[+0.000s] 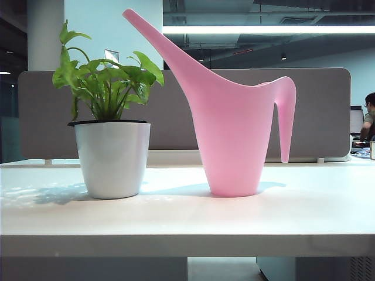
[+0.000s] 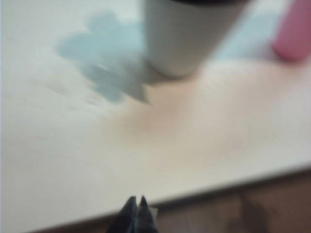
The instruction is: Pick up the watering can from the table, water the potted plant, and put the can back.
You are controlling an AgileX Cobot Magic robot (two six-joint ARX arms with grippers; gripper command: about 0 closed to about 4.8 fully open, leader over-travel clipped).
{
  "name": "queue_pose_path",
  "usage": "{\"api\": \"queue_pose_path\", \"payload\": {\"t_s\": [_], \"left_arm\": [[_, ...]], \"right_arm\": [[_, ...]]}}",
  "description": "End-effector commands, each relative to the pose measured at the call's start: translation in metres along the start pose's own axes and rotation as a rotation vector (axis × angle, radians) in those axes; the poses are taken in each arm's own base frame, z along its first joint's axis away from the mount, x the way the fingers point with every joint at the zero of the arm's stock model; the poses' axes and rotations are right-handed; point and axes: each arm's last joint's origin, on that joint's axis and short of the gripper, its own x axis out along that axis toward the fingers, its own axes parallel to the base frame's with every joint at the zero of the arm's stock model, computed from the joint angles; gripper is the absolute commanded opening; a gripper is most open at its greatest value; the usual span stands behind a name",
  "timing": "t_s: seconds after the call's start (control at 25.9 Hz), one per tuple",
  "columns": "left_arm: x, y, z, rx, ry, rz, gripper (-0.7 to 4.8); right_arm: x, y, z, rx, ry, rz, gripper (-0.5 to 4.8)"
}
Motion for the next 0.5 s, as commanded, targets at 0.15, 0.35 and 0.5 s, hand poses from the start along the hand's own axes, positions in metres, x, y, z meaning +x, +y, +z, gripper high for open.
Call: {"api": "queue_pose_path", "payload": {"t_s": [0.15, 0.35, 0.5], "left_arm": [[-0.005, -0.028, 0.050, 0.106, 0.019, -0.155, 0.03], [-0.016, -0.051, 0.087, 0.168, -0.033, -0.271, 0.03], [-0.024, -0.064, 0.109, 0.195, -0.107, -0.336, 0.03]], "right_arm": [[0.001, 0.000, -0.001, -0.002, -0.007, 0.001, -0.05], [0.001, 0.000, -0.001, -0.002, -0.007, 0.001, -0.05], [0.001, 0.000, -0.001, -0.002, -0.007, 0.001, -0.05]]}}
